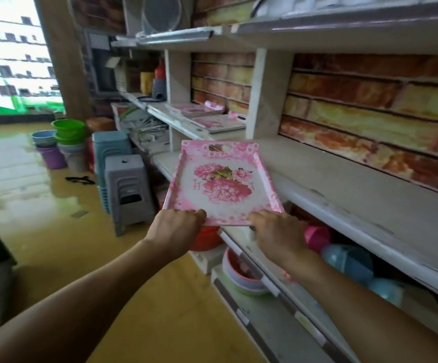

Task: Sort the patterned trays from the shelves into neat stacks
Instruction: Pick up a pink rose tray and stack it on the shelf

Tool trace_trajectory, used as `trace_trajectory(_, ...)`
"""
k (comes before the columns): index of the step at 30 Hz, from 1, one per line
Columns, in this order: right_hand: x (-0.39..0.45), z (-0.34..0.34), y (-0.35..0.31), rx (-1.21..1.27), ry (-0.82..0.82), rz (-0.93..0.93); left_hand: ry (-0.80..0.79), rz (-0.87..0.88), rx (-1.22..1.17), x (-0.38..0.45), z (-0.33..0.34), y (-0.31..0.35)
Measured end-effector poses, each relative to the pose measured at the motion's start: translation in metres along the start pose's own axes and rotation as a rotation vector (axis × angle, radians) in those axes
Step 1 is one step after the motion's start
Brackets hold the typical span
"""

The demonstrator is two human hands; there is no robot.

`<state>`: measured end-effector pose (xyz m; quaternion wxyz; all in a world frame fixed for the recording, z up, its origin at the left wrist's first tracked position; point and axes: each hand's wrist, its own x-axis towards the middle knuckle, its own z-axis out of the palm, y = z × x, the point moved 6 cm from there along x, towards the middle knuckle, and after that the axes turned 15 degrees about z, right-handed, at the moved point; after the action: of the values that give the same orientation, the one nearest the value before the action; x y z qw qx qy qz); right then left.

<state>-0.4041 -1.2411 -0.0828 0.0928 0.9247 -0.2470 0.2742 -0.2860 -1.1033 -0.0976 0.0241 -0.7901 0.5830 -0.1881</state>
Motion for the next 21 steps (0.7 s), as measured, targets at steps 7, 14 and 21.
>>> trace_trajectory(7,0.031,0.02,-0.096,0.063,-0.103,-0.084,0.008,-0.108,-0.012,-0.054,0.016,-0.087)
trace_trajectory(14,0.062,0.052,-0.155,0.214,-0.123,-0.186,-0.015,-0.183,0.015,-0.081,0.032,-0.139)
trace_trajectory(21,0.118,0.096,-0.196,0.283,-0.048,-0.241,-0.067,-0.262,0.064,-0.073,0.055,-0.2)
